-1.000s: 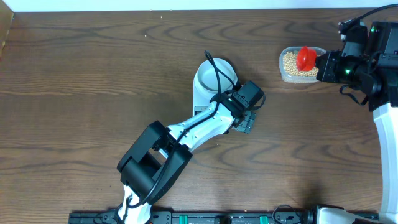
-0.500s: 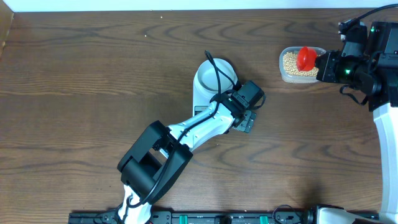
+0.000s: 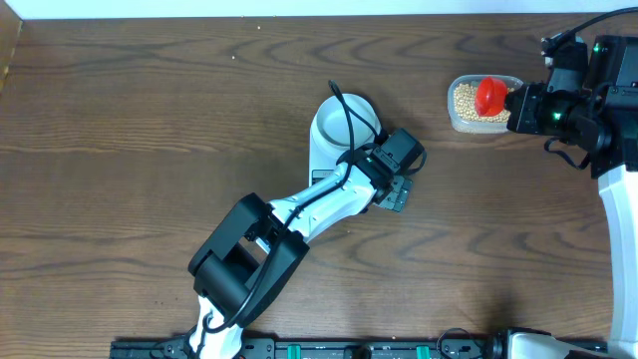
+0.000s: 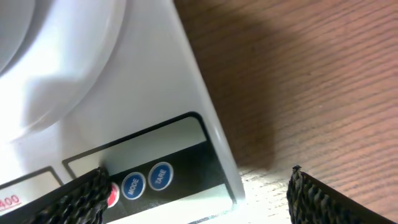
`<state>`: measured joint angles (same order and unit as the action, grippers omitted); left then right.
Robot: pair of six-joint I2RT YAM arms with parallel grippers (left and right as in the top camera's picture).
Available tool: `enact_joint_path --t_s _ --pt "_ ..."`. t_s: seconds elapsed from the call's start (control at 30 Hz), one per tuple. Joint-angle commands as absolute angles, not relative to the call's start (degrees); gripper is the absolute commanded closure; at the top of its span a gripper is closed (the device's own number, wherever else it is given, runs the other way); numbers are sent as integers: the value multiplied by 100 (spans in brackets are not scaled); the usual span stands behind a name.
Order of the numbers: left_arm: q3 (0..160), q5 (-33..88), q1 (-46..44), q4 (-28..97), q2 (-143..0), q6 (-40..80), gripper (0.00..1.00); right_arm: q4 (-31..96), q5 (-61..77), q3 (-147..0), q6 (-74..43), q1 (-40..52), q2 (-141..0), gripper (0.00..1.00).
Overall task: Scoop item into bowl and weigh 50g on scale
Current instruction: 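Raise the left gripper off the scale and reposition above it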
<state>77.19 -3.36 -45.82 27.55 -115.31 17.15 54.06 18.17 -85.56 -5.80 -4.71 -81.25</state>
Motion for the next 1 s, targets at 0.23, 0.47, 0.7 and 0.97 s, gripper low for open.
enact_joint_path --t_s 0.23,0.47,0.7,0.97 --pt "7686 -191 -4560 2727 -9867 1160 7 5378 1791 -8613 -504 -504 -8079 99" --pt "7686 -460 -4348 2731 -9056 1162 7 5378 1791 -8613 -506 -504 -8079 99" --pt "7686 -397 -3809 2917 -8849 1531 0 5378 1791 -8613 -506 -504 -8079 99" --pt "7686 1000 -2877 2906 -8851 1782 2 5378 1793 -8613 -506 -504 -8079 99"
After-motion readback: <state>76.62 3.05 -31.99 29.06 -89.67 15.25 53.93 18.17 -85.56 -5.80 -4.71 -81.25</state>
